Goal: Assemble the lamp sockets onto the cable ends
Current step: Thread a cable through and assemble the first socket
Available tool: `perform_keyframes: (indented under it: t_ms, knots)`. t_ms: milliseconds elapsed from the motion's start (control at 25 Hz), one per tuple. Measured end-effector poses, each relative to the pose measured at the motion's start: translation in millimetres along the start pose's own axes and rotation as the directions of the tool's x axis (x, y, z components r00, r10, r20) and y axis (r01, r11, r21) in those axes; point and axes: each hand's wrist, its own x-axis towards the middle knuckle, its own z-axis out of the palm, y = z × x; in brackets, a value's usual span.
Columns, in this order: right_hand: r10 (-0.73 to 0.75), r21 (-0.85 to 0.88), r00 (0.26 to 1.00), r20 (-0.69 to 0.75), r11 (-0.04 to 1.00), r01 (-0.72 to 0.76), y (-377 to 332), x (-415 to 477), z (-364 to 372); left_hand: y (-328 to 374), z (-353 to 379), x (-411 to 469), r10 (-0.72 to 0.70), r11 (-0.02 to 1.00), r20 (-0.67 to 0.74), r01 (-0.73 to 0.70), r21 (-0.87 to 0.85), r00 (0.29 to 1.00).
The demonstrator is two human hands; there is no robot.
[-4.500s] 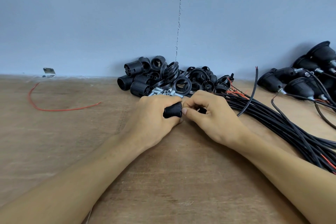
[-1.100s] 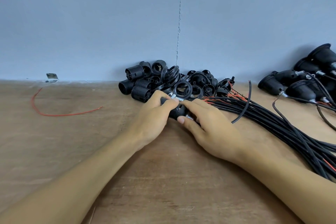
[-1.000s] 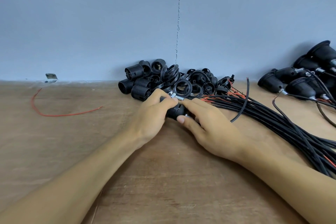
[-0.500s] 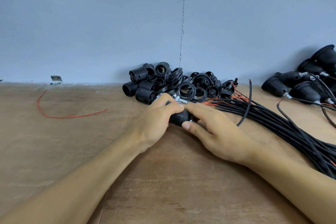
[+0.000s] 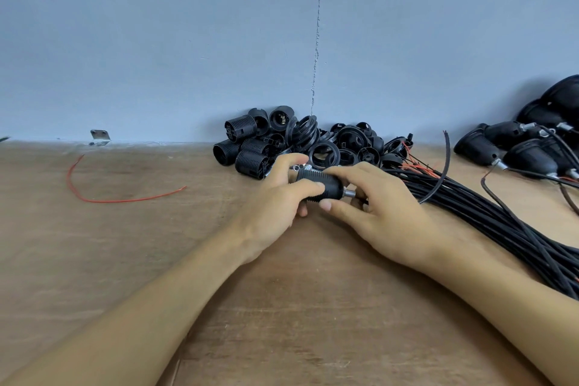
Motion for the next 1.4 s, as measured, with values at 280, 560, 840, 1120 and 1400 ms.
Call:
perform_keyframes:
  t_ms: [280,560,840,1120,1400]
  knots:
    - [0.252,-0.093,0.940,-0.229,0.956,-0.279,15.6,3.3,-8.6,-10.5,-15.0,6.5,0.327,0.848,-0.343,-0.112,0.519,0.881]
    - [0.230,-0.102,0.972,-0.056,0.967,-0.235,13.6,5.6,-1.4,-13.7,-2.9,0.9,0.376,0.739,-0.158,-0.193,0.645,0.913]
    - [0.218,0.013,0.967,-0.132,0.976,-0.219,11.7,15.1,-3.3,-12.5,2.3,-0.2,0.430,0.601,0.031,-0.312,0.736,0.902]
    - [0.256,-0.085,0.966,-0.020,0.963,-0.257,1.1,54.0,-4.5,-7.3,3.4,-1.2,0.430,0.621,0.067,-0.350,0.702,0.900]
    - [0.370,-0.270,0.929,0.011,0.896,-0.353,-6.5,81.1,-1.6,-7.9,0.8,-1.0,0.415,0.648,0.072,-0.350,0.677,0.907]
